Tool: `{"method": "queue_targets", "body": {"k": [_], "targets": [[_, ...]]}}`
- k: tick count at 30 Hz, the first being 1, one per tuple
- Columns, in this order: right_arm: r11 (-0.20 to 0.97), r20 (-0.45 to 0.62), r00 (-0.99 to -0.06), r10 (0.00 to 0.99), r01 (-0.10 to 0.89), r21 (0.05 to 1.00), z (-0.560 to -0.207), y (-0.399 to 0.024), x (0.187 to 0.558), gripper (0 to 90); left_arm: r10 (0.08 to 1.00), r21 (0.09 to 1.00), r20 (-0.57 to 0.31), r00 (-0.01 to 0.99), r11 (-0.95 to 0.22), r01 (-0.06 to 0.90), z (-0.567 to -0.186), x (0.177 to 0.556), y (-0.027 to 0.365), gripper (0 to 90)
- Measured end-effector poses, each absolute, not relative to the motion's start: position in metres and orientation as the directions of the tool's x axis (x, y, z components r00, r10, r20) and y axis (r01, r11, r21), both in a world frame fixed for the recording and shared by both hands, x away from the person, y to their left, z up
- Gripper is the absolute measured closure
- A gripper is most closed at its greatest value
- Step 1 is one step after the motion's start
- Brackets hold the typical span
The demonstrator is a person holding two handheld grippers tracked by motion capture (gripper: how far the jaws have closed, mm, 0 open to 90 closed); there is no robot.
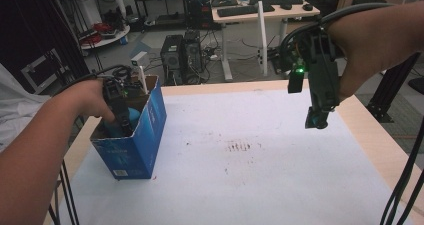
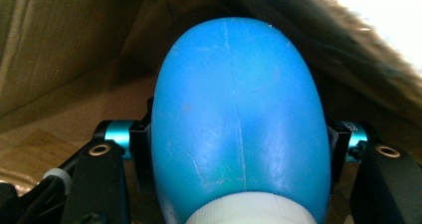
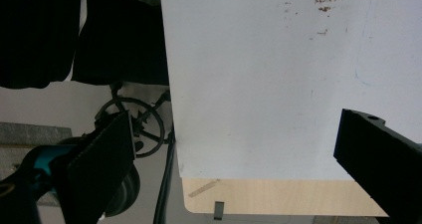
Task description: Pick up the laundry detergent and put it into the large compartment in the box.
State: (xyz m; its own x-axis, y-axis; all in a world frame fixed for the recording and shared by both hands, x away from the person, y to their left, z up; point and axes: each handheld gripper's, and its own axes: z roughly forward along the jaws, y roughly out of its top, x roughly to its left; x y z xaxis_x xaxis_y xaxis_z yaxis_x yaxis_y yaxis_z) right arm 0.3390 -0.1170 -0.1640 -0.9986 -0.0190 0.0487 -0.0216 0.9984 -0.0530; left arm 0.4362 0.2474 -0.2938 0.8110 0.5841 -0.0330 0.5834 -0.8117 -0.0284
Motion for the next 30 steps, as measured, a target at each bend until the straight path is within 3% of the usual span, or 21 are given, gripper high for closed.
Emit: {"method": "queue_targets", "body": {"k": [12, 30], "targets": [[0.998, 0.050, -0.999, -0.016, -0.019, -0.055, -0.166, -0.116, 0.341, 1.8, 0.581, -0.022, -0.043, 0.813, -0.814, 0.581, -0.295, 0.438, 0.246, 36.7], [0.998, 0.045, -0.999, -0.014, -0.016, -0.054, -0.166, -0.119, 0.339, 1.8, 0.610, 0.008, -0.025, 0.792, -0.792, 0.610, -0.274, 0.434, 0.248, 25.0]]}}
